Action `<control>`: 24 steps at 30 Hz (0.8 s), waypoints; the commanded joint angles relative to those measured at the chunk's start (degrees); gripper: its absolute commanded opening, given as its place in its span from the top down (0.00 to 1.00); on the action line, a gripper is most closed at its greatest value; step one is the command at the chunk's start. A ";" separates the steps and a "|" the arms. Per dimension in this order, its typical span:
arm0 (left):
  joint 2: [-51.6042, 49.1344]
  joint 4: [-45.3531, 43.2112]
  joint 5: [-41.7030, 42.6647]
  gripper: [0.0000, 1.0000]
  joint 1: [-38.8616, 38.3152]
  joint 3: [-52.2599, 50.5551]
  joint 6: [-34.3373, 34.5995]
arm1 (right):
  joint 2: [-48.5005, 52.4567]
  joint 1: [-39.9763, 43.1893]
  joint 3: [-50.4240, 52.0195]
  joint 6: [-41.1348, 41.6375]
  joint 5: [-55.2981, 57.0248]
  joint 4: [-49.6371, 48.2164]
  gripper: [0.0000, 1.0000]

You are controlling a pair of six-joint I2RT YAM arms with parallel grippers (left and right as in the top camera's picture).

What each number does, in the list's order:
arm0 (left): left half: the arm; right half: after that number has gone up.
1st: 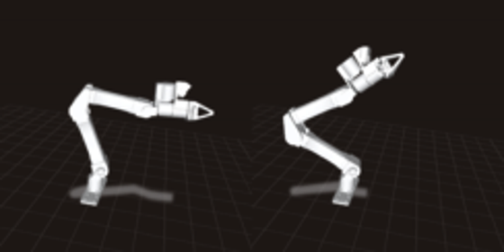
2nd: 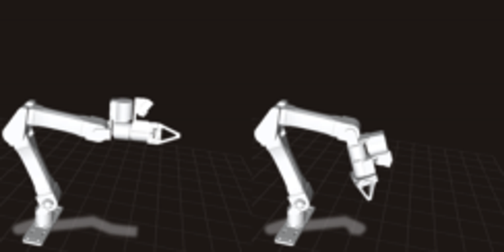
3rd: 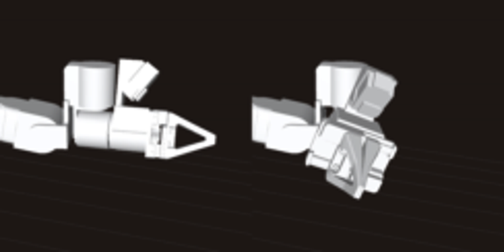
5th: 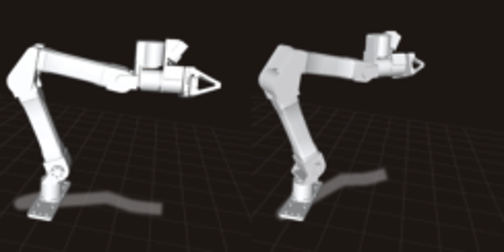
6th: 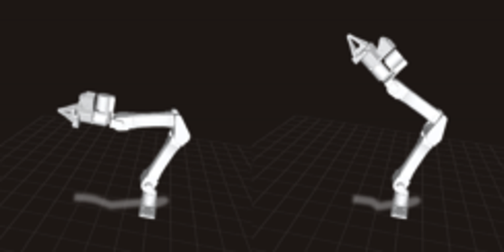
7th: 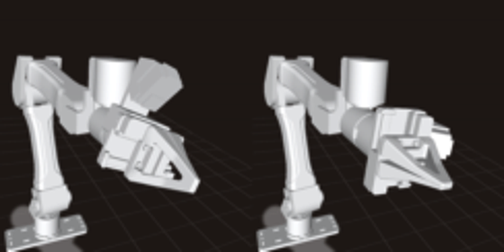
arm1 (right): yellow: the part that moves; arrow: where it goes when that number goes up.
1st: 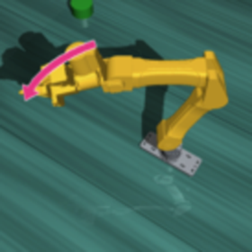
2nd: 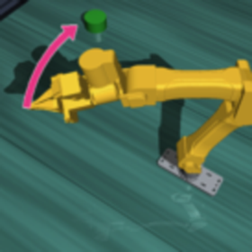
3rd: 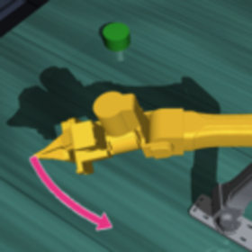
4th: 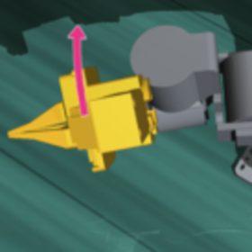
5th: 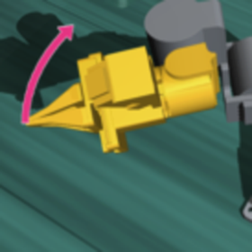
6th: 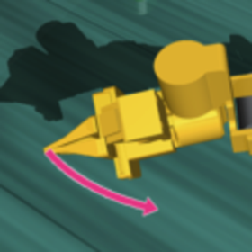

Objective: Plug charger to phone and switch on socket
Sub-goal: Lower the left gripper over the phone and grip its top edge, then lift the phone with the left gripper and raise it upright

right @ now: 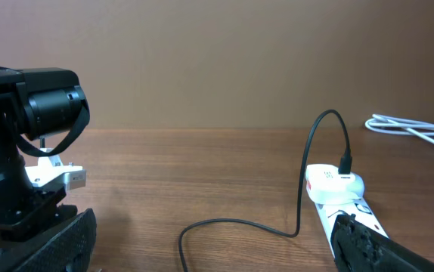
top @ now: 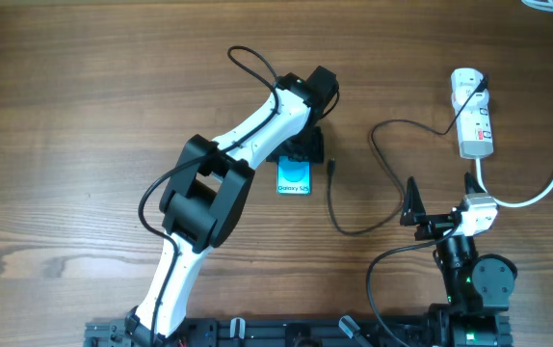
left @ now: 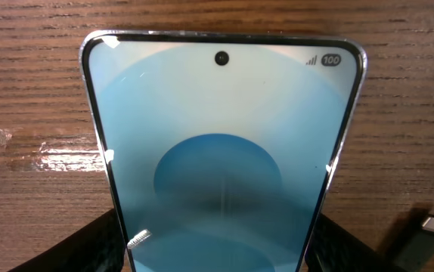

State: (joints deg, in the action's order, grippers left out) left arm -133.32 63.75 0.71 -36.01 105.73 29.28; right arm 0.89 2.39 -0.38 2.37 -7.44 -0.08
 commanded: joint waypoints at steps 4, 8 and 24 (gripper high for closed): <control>3.41 3.19 5.66 0.31 1.68 2.82 0.15 | -0.35 -0.28 0.07 0.68 0.35 -0.31 0.00; 11.52 6.27 15.23 0.32 4.66 3.50 0.13 | -0.35 -0.28 0.07 0.70 0.35 -0.31 0.00; 20.72 9.35 77.90 0.35 13.66 3.48 0.15 | -0.35 -0.28 0.07 0.68 0.35 -0.31 0.00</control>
State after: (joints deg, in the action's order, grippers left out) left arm -114.63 73.14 67.46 -23.88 108.14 29.30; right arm 0.89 2.39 -0.38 2.37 -7.44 -0.08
